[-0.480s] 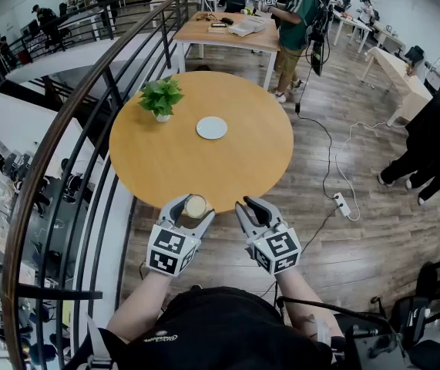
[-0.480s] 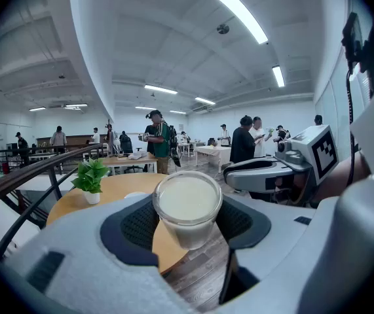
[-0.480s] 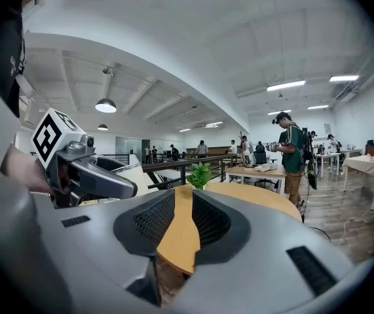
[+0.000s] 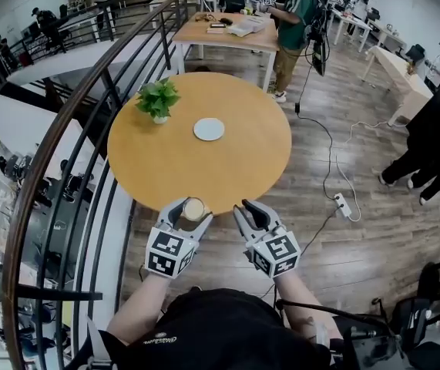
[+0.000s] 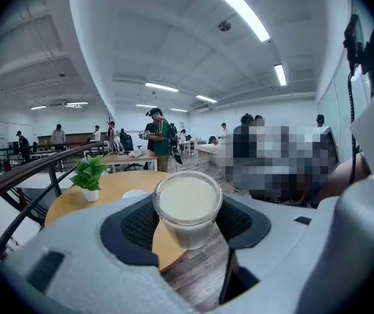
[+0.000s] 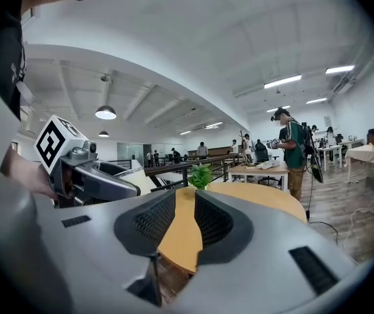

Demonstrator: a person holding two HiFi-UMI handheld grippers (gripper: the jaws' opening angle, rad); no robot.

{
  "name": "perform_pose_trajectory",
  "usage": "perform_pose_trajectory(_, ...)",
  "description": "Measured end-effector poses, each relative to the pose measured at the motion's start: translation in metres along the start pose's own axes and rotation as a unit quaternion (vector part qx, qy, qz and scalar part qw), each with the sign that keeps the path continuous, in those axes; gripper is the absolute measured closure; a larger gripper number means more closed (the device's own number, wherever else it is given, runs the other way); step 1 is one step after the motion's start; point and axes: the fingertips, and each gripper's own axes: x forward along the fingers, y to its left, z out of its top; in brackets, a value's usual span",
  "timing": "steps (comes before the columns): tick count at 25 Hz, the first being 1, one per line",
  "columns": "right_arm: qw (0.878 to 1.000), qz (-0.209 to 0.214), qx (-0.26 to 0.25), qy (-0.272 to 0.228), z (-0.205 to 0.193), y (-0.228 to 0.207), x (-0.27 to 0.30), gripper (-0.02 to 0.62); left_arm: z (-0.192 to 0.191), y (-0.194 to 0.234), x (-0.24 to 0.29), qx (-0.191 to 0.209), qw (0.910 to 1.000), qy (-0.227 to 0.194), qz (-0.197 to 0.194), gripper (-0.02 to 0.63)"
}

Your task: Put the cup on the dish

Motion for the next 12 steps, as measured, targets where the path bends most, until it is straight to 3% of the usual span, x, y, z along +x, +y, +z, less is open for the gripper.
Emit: perform_pose_trajectory(12,1.000,0.024,0.015,0.001,-0.010,-0.039,-0.035,0.518,0.013,-0.039,0.032,0.004,0.9999,0.002,0.012,0.341)
